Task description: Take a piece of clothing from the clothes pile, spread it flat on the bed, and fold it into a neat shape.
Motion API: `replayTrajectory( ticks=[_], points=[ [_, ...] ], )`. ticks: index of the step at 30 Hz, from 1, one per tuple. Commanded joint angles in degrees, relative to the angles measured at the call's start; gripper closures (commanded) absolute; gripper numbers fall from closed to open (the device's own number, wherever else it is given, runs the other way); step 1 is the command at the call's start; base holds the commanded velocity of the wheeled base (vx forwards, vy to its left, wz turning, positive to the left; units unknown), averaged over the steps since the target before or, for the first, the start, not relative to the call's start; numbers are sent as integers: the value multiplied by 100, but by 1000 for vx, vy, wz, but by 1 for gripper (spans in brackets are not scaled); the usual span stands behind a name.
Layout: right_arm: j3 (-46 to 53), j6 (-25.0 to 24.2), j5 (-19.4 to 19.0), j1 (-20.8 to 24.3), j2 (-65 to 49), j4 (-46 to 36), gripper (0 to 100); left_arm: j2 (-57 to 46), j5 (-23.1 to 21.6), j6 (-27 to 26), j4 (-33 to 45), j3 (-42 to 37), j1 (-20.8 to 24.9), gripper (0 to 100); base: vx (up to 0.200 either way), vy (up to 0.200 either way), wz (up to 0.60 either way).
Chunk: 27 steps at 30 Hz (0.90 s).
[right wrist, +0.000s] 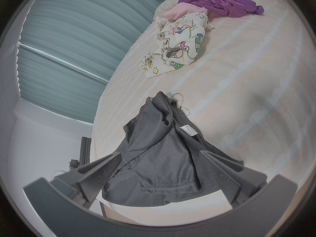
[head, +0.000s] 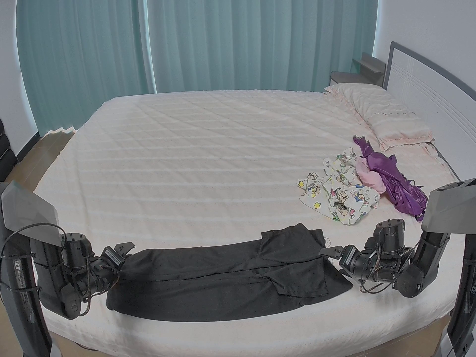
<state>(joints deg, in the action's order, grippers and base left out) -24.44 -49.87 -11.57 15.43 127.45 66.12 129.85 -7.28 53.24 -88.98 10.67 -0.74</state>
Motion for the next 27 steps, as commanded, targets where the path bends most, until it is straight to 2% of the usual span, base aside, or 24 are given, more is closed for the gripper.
replayTrajectory(
  ticks=[1,6,11,15,18,22,27],
  points=[
    [10,4,49,21,166,85,0,567,543,-6,-102,234,400,0,0,0,0],
    [1,13,137,30,210,94,0,629,596,-112,-102,76,444,0,0,0,0],
    [54,30,146,30,227,85,0,576,649,-129,-102,-399,821,0,0,0,0],
    [124,39,146,39,227,85,0,620,877,-208,-102,-504,918,0,0,0,0],
    [124,39,146,39,219,85,0,646,1088,-393,-102,-592,927,0,0,0,0],
    [124,39,146,39,219,85,0,638,1088,-384,-102,-610,927,0,0,0,0],
    [124,39,146,39,210,85,0,58,1088,-314,-102,-706,892,0,0,0,0]
  ],
)
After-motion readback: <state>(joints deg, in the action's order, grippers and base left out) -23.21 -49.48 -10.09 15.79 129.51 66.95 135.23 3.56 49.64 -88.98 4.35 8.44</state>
